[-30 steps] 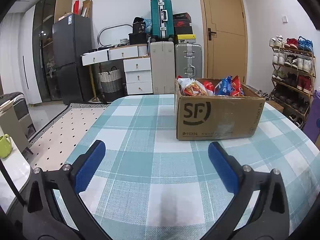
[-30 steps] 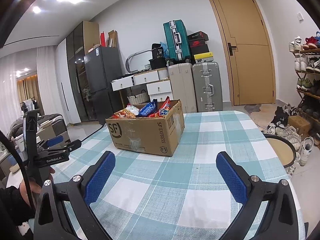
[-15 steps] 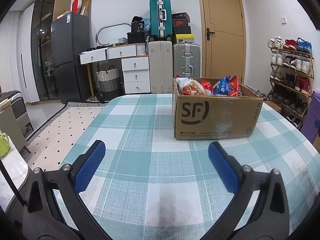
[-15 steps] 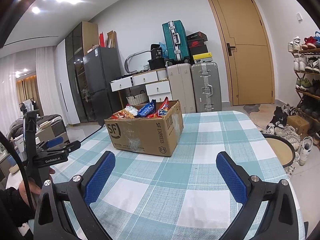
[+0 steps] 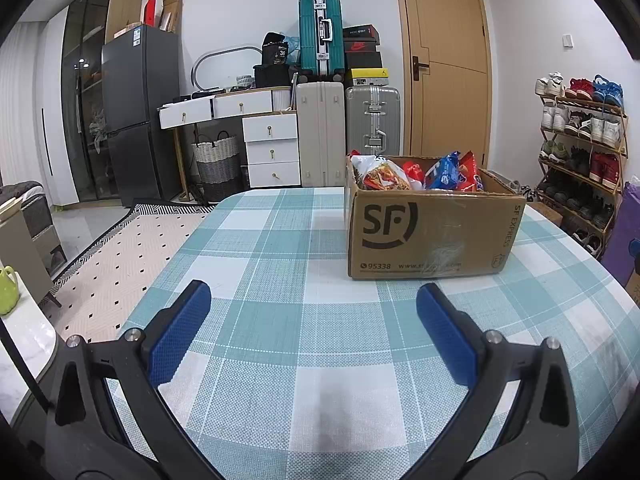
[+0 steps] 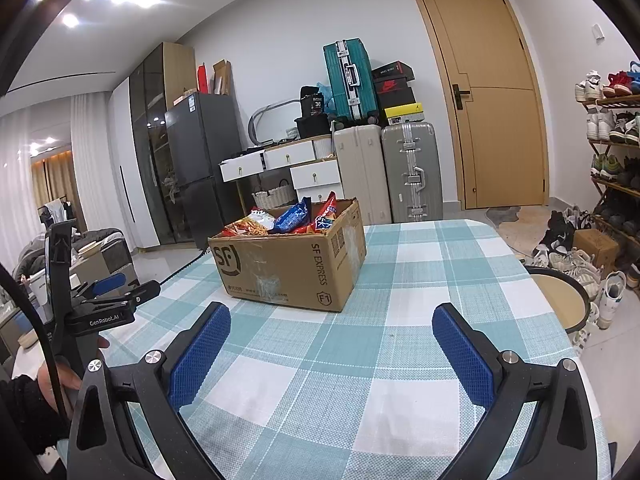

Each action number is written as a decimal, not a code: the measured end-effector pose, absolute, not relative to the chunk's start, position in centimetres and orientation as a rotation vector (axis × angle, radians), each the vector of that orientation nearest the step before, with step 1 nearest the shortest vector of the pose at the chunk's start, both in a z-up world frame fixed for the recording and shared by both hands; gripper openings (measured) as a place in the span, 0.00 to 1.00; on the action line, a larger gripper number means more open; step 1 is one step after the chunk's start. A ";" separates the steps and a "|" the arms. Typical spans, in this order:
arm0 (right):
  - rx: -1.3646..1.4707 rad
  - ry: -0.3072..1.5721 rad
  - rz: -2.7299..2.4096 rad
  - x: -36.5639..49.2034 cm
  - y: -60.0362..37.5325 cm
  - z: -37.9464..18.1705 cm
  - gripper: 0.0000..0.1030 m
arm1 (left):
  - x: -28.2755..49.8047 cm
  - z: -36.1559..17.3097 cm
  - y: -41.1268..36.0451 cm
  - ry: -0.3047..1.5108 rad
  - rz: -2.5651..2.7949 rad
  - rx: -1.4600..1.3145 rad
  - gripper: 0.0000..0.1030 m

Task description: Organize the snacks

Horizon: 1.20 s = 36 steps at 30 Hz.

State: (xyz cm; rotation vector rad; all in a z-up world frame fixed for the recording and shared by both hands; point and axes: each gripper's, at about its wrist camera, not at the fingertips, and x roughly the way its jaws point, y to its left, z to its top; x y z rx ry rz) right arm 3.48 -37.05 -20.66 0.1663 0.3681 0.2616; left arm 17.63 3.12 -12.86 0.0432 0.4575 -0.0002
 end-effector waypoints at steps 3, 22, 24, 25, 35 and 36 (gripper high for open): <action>0.166 0.368 0.261 3.5 -37.1 -20.6 1.00 | 17.5 -12.8 3.2 0.458 0.001 0.043 1.00; 0.164 0.364 0.257 3.6 -37.1 -20.9 1.00 | 17.4 -12.9 2.3 0.439 -0.027 0.068 1.00; 0.165 0.364 0.258 3.6 -37.1 -20.9 1.00 | 17.3 -12.8 2.4 0.439 -0.027 0.068 1.00; 0.165 0.364 0.257 3.6 -37.1 -20.9 1.00 | 17.3 -12.8 2.4 0.439 -0.027 0.069 1.00; 0.165 0.365 0.258 3.6 -37.1 -20.9 1.00 | 17.4 -12.9 2.3 0.439 -0.026 0.069 1.00; 0.164 0.365 0.258 3.6 -37.1 -20.9 1.00 | 17.4 -12.9 2.4 0.439 -0.024 0.068 1.00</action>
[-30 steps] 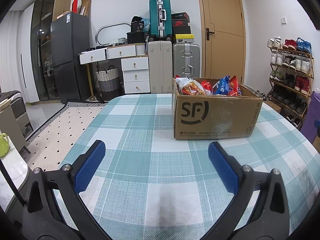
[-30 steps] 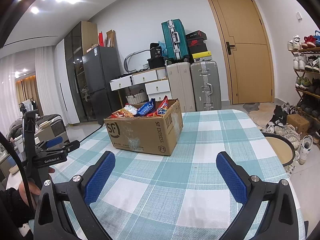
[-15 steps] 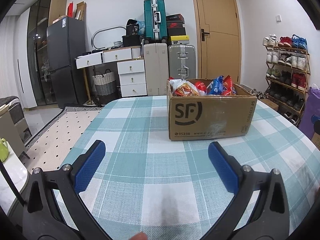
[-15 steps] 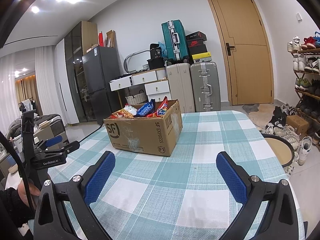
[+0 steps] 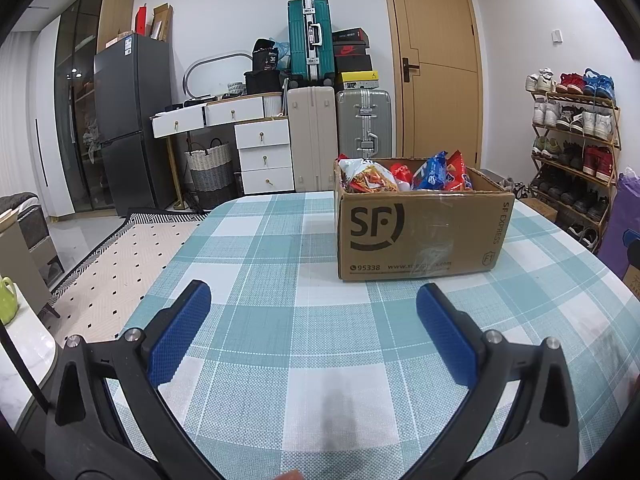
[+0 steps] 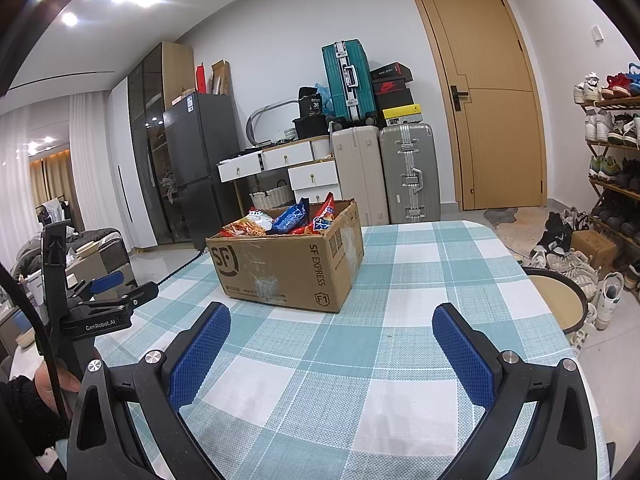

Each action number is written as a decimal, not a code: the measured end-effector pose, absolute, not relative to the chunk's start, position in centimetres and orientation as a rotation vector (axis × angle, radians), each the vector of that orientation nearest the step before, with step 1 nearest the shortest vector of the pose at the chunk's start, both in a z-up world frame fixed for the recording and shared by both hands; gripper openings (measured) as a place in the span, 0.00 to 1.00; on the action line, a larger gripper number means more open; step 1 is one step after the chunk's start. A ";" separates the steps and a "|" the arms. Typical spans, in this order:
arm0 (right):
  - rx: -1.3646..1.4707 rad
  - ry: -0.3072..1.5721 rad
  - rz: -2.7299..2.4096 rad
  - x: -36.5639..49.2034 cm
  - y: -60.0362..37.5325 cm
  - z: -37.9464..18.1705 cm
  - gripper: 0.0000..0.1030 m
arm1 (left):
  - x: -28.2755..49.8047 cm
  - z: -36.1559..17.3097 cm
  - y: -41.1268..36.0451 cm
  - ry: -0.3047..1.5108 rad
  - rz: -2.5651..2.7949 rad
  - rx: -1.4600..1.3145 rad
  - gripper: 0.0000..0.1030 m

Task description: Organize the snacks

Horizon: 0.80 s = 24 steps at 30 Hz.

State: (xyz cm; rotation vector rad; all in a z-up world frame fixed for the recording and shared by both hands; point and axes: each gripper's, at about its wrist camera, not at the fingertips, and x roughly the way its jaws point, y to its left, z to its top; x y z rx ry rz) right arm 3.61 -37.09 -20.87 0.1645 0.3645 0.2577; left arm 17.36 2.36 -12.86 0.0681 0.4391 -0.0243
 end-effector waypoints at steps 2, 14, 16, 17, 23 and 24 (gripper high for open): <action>0.164 0.364 0.258 3.6 -37.1 -20.8 1.00 | 17.1 -12.8 2.4 0.440 -0.019 0.065 1.00; 0.164 0.364 0.257 3.6 -37.1 -20.8 1.00 | 16.8 -12.8 2.4 0.438 -0.008 0.065 1.00; 0.164 0.364 0.258 3.6 -37.1 -20.8 1.00 | 16.9 -12.8 2.3 0.437 -0.009 0.068 1.00; 0.164 0.364 0.258 3.6 -37.1 -20.8 1.00 | 16.9 -12.8 2.3 0.437 -0.009 0.070 1.00; 0.164 0.365 0.258 3.6 -37.2 -20.8 1.00 | 16.9 -12.8 2.4 0.436 -0.007 0.068 1.00; 0.164 0.366 0.259 3.7 -37.2 -20.8 1.00 | 16.9 -12.8 2.4 0.438 -0.007 0.066 1.00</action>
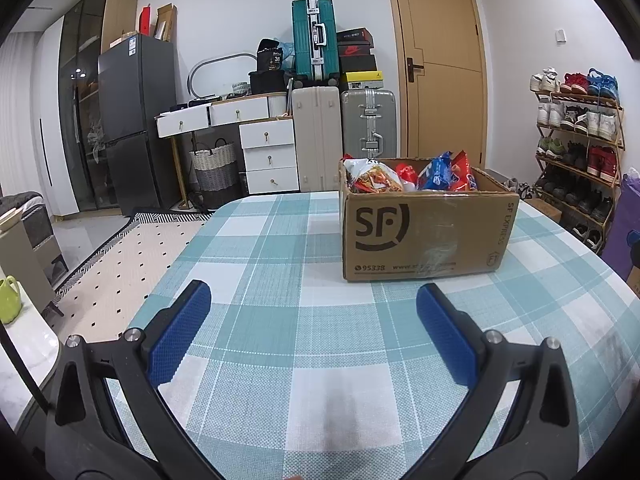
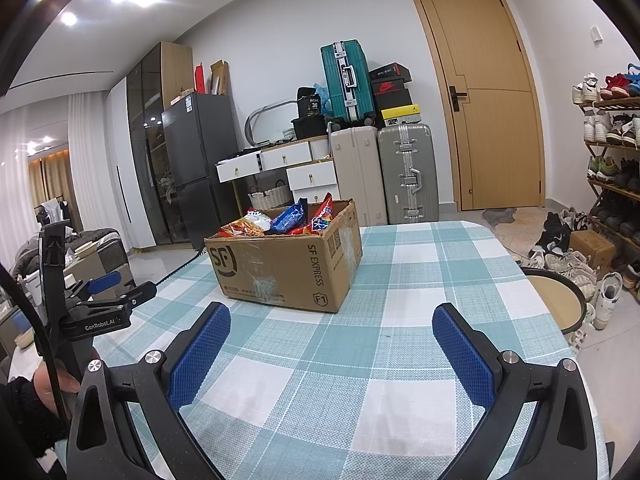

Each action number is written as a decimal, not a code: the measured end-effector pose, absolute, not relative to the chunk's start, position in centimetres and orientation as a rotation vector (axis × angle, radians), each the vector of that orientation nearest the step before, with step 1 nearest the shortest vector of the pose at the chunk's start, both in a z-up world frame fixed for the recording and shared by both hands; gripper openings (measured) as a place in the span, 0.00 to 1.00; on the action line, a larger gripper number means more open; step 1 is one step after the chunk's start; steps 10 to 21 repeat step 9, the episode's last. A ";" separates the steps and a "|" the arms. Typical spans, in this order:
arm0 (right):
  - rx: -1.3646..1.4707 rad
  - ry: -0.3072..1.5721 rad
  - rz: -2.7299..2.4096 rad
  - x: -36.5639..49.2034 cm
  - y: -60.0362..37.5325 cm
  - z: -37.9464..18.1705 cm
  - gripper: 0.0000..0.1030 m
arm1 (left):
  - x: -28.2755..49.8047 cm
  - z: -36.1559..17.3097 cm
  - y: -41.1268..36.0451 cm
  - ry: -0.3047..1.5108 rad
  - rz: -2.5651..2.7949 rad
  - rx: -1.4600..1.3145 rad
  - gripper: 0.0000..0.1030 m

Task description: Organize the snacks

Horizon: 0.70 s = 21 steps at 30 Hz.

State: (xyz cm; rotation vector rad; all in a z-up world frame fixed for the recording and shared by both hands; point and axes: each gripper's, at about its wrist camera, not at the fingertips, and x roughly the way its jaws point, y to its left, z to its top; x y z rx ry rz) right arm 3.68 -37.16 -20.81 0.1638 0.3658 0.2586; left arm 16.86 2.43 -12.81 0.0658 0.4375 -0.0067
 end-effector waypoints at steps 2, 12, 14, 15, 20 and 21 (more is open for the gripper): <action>0.164 0.363 0.258 3.6 -37.2 -20.8 1.00 | 16.9 -12.9 2.5 0.440 -0.003 0.059 1.00; 0.163 0.365 0.259 3.6 -37.2 -20.7 1.00 | 16.9 -12.9 2.5 0.435 -0.002 0.063 1.00; 0.163 0.365 0.259 3.6 -37.2 -20.7 1.00 | 16.9 -12.9 2.5 0.435 -0.002 0.063 1.00; 0.163 0.365 0.259 3.6 -37.2 -20.7 1.00 | 16.9 -12.9 2.5 0.435 -0.002 0.063 1.00; 0.163 0.365 0.259 3.6 -37.2 -20.7 1.00 | 16.9 -12.9 2.5 0.435 -0.002 0.063 1.00; 0.163 0.365 0.259 3.6 -37.2 -20.7 1.00 | 16.9 -12.9 2.5 0.435 -0.002 0.063 1.00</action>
